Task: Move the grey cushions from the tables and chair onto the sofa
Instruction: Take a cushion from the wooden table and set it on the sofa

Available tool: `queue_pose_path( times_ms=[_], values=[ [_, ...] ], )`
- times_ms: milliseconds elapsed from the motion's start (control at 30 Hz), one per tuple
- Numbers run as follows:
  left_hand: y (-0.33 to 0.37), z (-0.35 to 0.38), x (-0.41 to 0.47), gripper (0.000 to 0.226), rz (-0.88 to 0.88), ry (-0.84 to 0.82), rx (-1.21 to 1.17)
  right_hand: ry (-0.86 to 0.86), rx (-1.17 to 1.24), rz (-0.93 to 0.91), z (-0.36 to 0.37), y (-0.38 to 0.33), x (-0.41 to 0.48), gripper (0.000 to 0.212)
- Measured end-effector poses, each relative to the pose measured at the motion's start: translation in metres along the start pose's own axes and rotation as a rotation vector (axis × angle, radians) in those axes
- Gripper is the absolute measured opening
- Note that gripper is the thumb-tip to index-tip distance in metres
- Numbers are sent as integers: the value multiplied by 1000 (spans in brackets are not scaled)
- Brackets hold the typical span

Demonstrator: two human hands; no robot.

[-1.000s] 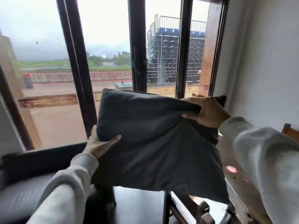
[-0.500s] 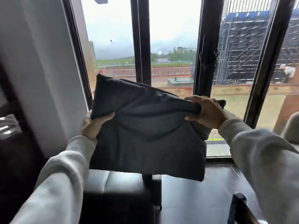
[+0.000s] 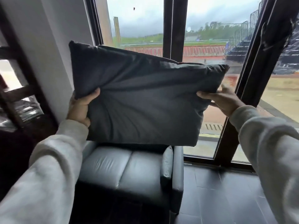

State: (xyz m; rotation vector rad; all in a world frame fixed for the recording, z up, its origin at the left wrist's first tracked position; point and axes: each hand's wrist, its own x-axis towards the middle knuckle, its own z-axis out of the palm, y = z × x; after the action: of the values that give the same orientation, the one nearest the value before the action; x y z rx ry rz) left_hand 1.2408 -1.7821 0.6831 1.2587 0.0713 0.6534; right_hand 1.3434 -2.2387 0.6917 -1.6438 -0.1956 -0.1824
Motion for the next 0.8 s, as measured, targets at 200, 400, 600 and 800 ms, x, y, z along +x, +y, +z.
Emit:
queue_pose_path(
  times_ms=[200, 400, 600, 800],
  values=[
    [-80, -10, 123, 79, -67, -2, 96, 174, 46, -23, 68, 77, 104, 63],
    [-181, -8, 262, 75, -184, -30, 223, 213, 50, 46, 131, 150, 217, 70],
    [-309, -3, 362, 63, -347, -17, 277, 174, 41, 288, 167, 249, 304, 70],
    [-456, -4, 412, 62, -535, 0, 326, 132, 130, 401, 184, 378, 371, 87]
  ],
)
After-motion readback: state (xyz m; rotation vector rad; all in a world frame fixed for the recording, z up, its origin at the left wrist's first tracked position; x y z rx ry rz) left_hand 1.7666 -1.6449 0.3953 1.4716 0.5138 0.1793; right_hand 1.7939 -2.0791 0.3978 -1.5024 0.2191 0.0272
